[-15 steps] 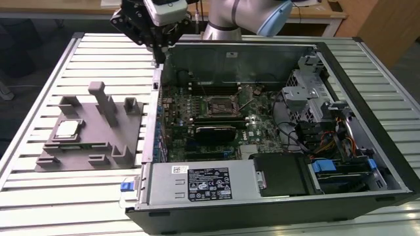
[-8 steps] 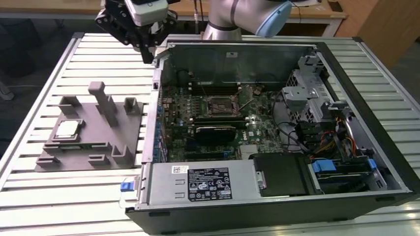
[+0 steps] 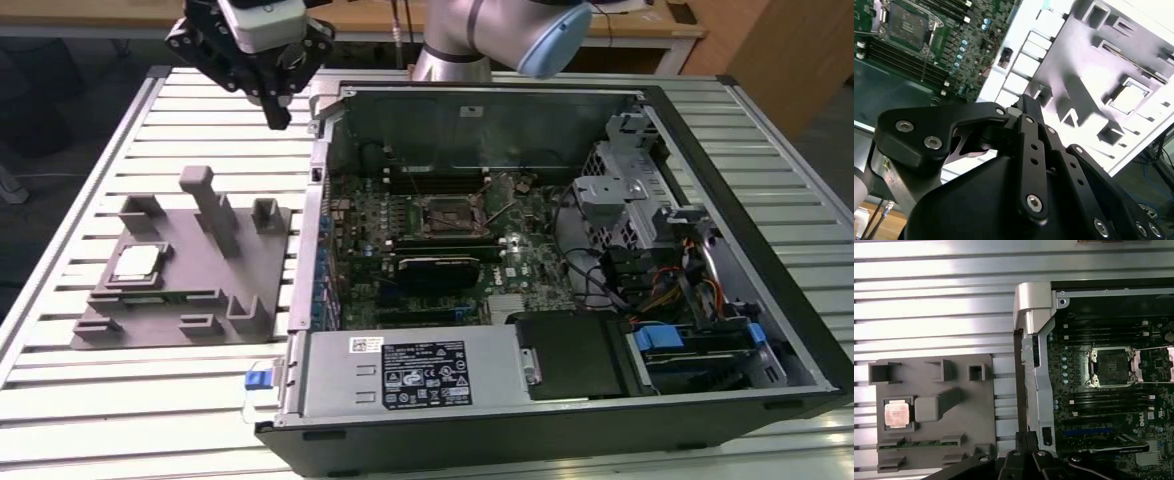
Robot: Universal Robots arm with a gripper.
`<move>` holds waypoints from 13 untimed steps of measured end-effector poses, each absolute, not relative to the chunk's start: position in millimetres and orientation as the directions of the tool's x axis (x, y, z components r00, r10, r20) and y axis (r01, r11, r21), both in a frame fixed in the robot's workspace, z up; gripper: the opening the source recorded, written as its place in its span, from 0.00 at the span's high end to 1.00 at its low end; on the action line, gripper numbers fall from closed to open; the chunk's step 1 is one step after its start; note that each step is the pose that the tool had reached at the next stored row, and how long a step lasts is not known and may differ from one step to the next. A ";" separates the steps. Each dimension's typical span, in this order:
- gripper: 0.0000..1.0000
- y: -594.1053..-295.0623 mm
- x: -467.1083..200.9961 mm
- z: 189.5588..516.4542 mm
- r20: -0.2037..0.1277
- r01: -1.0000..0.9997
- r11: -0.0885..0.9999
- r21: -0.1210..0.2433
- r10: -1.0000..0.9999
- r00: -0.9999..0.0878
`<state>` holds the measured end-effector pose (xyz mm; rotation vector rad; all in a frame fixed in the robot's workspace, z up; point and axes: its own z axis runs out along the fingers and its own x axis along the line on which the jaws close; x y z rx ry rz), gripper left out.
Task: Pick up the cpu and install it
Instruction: 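Reach for the cpu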
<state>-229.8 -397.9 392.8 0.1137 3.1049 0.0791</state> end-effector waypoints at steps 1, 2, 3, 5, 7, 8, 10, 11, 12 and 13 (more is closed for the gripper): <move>0.89 -397.9 -232.6 392.8 -0.032 0.072 0.996 0.052 0.074 -0.997; 0.89 -397.9 -235.2 392.7 -0.032 0.073 0.996 0.052 0.074 -0.997; 0.89 -397.9 -237.9 392.7 -0.032 0.073 0.996 0.052 0.074 -0.997; 0.89 -397.9 -243.6 392.6 -0.032 0.073 0.996 0.052 0.075 -0.997; 0.89 -397.9 -249.3 392.6 -0.032 0.074 0.996 0.052 0.075 -0.997; 0.89 -397.9 -252.2 392.6 -0.032 0.074 0.996 0.052 0.076 -0.997; 0.89 -397.9 -258.2 392.6 -0.032 0.074 0.996 0.052 0.076 -0.997; 0.89 -397.9 -261.5 392.6 -0.032 0.075 0.996 0.052 0.076 -0.997; 0.89 -397.9 -264.5 392.6 -0.032 0.075 0.996 0.052 0.077 -0.997; 0.89 -397.9 -267.6 392.6 -0.032 0.075 0.996 0.052 0.077 -0.997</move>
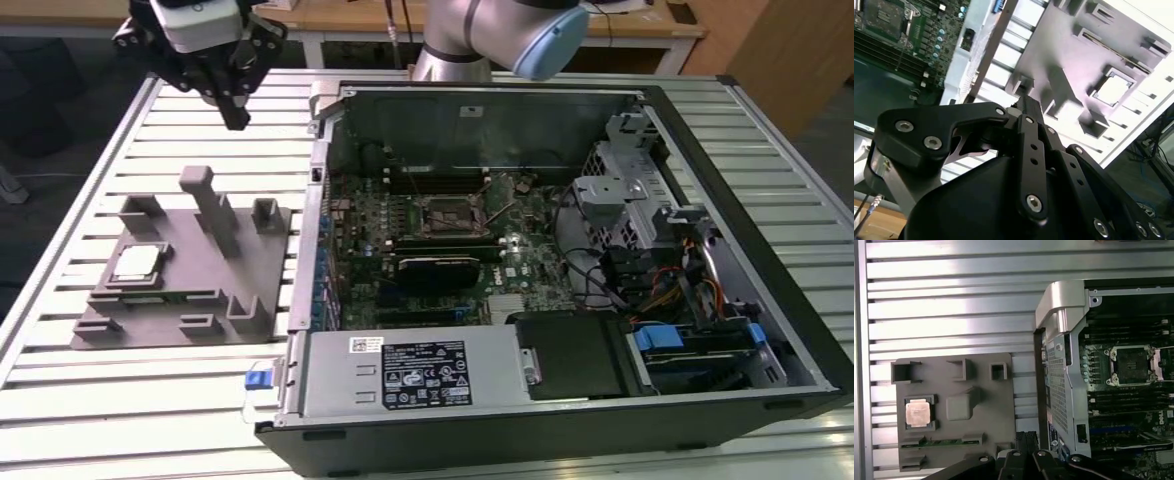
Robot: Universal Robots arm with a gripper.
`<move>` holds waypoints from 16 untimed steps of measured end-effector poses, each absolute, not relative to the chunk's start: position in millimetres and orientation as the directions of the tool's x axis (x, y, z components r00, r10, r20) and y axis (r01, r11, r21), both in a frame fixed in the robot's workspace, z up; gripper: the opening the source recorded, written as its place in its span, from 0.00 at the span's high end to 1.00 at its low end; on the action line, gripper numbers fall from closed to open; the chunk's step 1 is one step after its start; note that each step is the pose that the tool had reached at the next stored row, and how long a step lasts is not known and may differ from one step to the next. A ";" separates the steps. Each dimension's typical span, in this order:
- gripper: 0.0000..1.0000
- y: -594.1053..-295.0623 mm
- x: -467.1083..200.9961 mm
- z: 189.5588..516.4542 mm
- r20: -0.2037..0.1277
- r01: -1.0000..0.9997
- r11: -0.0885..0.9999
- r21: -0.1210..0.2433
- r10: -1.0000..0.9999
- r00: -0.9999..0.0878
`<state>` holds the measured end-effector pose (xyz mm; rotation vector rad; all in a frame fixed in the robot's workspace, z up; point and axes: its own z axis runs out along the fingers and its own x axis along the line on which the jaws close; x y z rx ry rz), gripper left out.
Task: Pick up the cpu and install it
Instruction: 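Reach for the cpu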
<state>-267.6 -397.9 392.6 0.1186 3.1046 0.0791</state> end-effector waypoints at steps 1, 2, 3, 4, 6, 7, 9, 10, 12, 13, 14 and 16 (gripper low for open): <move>0.89 -397.9 -270.6 392.6 -0.032 0.076 0.996 0.052 0.077 -0.996; 0.89 -397.9 -273.6 392.6 -0.032 0.076 0.996 0.052 0.078 -0.996; 0.89 -397.9 -276.6 392.6 -0.032 0.076 0.996 0.052 0.078 -0.996; 0.89 -397.9 -279.5 392.6 -0.032 0.076 0.996 0.052 0.078 -0.996; 0.89 -397.9 -285.5 392.6 -0.032 0.077 0.996 0.052 0.079 -0.996; 0.89 -397.9 -288.3 392.6 -0.032 0.077 0.996 0.052 0.079 -0.996; 0.89 -397.9 -293.8 392.5 -0.032 0.078 0.996 0.052 0.079 -0.996; 0.89 -397.9 -296.6 392.5 -0.032 0.078 0.996 0.052 0.080 -0.996; 0.89 -397.9 -302.3 392.6 -0.032 0.078 0.996 0.052 0.080 -0.996; 0.89 -397.9 -305.2 392.5 -0.032 0.078 0.996 0.052 0.080 -0.996; 0.89 -397.9 -308.1 392.5 -0.032 0.079 0.996 0.052 0.080 -0.996; 0.89 -397.9 -313.6 392.4 -0.032 0.079 0.995 0.052 0.081 -0.996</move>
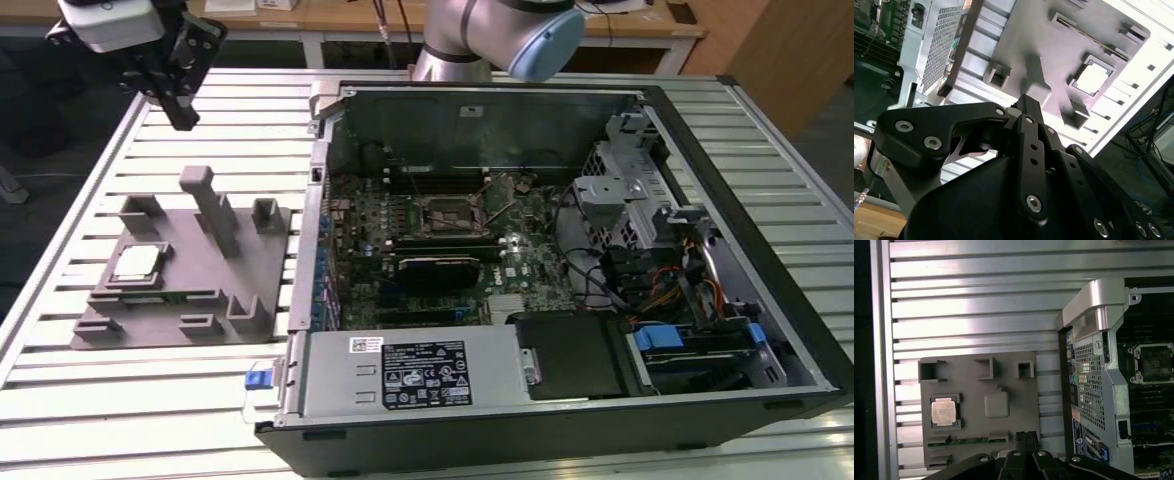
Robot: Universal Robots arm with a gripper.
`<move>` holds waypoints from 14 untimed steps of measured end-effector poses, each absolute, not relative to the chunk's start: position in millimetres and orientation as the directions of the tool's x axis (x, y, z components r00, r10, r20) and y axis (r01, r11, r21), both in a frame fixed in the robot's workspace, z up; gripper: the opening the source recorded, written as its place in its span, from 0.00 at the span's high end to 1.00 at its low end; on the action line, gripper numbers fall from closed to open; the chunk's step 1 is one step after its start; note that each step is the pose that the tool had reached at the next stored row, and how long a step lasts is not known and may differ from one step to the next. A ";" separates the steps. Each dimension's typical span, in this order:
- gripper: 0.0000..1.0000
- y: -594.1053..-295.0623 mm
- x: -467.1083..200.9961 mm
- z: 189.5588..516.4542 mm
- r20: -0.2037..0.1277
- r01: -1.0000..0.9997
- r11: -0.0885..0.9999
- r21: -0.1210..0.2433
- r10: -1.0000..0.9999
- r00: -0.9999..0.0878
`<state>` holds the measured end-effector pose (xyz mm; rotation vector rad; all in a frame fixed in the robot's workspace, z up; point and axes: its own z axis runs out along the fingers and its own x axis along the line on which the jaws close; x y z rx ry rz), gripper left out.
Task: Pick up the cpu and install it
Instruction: 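Reach for the cpu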
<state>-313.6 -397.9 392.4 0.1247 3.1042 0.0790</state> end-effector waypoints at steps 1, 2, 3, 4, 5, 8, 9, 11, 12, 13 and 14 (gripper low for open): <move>0.89 -397.9 -316.4 392.3 -0.032 0.080 0.995 0.052 0.081 -0.996; 0.89 -397.9 -319.2 392.2 -0.032 0.080 0.995 0.052 0.082 -0.996; 0.89 -397.9 -322.0 392.1 -0.032 0.080 0.995 0.052 0.082 -0.996; 0.89 -397.9 -325.0 391.8 -0.032 0.080 0.995 0.052 0.082 -0.996; 0.89 -397.9 -328.0 391.3 -0.032 0.081 0.995 0.052 0.082 -0.996; 0.89 -397.9 -337.3 388.5 -0.032 0.082 0.995 0.052 0.084 -0.996; 0.89 -397.8 -340.0 387.2 -0.032 0.082 0.995 0.052 0.084 -0.996; 0.89 -397.7 -345.1 384.3 -0.032 0.083 0.995 0.052 0.085 -0.996; 0.89 -397.6 -347.6 382.8 -0.032 0.083 0.995 0.052 0.085 -0.996; 0.89 -397.5 -350.2 381.2 -0.032 0.084 0.995 0.052 0.085 -0.996; 0.89 -397.4 -352.7 379.5 -0.032 0.084 0.995 0.052 0.086 -0.996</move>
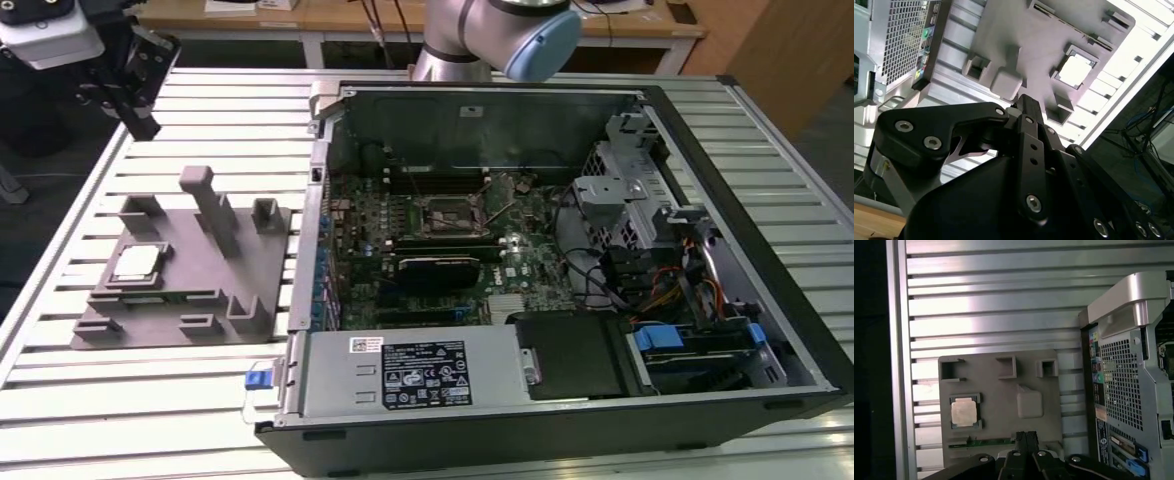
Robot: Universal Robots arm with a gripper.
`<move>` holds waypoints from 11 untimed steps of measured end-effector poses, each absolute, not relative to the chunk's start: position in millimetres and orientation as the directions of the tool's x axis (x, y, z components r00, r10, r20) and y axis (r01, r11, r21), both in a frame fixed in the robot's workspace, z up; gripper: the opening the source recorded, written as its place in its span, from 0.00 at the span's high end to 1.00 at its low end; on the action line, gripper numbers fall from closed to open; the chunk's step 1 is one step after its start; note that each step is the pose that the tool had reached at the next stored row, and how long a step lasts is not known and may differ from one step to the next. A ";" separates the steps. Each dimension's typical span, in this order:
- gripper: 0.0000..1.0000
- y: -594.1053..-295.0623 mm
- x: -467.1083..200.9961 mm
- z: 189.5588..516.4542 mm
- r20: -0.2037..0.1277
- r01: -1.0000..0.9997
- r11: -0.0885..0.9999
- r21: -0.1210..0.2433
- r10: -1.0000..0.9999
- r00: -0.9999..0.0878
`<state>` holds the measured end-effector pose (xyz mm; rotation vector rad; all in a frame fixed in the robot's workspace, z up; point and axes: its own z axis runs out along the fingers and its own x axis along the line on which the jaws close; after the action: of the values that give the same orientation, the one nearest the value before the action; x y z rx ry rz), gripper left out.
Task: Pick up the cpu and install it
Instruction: 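Reach for the cpu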
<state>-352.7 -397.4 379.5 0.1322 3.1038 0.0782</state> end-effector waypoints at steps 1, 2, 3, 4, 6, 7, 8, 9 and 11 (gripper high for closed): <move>0.89 -397.3 -354.8 378.0 -0.032 0.084 0.995 0.052 0.086 -0.996; 0.89 -397.1 -356.9 376.2 -0.032 0.085 0.995 0.051 0.086 -0.996; 0.89 -397.0 -359.1 374.3 -0.032 0.085 0.995 0.051 0.087 -0.996; 0.89 -396.9 -361.0 372.4 -0.032 0.085 0.995 0.051 0.087 -0.996; 0.89 -396.6 -364.4 368.8 -0.032 0.086 0.995 0.051 0.088 -0.996; 0.89 -396.4 -366.0 367.0 -0.032 0.086 0.995 0.050 0.088 -0.996; 0.89 -396.2 -367.6 365.3 -0.032 0.086 0.995 0.050 0.088 -0.996; 0.89 -396.0 -369.1 363.3 -0.032 0.087 0.995 0.050 0.088 -0.996; 0.89 -395.5 -371.9 359.8 -0.032 0.087 0.995 0.050 0.088 -0.996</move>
<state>-371.9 -395.5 359.8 0.1363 3.1036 0.0750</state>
